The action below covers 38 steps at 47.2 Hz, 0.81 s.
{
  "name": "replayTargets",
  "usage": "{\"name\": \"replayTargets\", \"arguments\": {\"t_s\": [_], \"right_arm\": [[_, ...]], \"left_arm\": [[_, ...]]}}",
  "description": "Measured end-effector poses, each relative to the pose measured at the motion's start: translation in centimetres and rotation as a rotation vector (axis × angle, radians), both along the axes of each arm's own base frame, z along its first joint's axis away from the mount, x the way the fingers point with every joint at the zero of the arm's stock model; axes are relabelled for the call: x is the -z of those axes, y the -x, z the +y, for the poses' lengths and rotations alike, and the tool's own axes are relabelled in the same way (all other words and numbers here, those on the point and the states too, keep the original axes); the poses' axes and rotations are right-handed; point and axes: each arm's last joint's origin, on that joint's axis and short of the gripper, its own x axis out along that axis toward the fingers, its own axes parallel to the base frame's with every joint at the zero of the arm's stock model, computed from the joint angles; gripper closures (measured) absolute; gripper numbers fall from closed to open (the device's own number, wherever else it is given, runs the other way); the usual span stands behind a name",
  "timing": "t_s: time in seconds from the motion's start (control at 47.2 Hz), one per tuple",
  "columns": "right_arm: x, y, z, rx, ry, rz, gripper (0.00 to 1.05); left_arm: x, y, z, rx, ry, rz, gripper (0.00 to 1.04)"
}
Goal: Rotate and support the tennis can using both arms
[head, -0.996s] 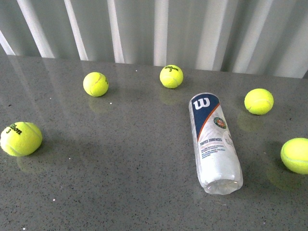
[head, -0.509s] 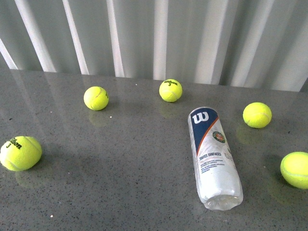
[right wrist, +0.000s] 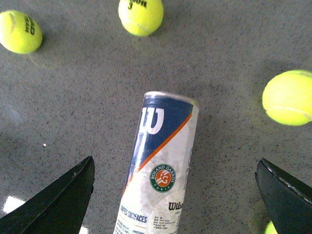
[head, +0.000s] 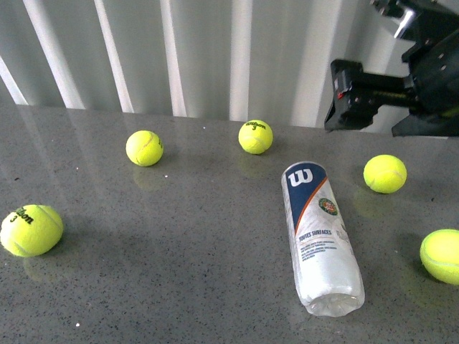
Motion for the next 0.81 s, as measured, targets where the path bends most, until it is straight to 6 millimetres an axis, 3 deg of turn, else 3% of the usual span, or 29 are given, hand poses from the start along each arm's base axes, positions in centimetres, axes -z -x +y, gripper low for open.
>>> {"name": "replayTargets", "arguments": {"t_s": [0.127, 0.36, 0.466, 0.636, 0.806], "right_arm": [[1.0, 0.4, 0.1, 0.033, 0.045, -0.062, 0.07], [-1.4, 2.4, -0.8, 0.049, 0.016, -0.156, 0.07], [-1.4, 2.4, -1.0, 0.042, -0.017, -0.130, 0.07], [0.9, 1.8, -0.9, 0.028, -0.052, -0.021, 0.07], [4.6, 0.5, -0.3, 0.005, -0.057, 0.108, 0.07]], "left_arm": [[0.0, 0.0, 0.0, 0.000, 0.000, 0.000, 0.07], [0.0, 0.0, 0.0, 0.000, 0.000, 0.000, 0.07], [0.0, 0.0, 0.0, 0.000, 0.000, 0.000, 0.07], [0.0, 0.0, 0.0, 0.000, 0.000, 0.000, 0.07], [0.0, 0.0, 0.0, 0.000, 0.000, 0.000, 0.07]]}}
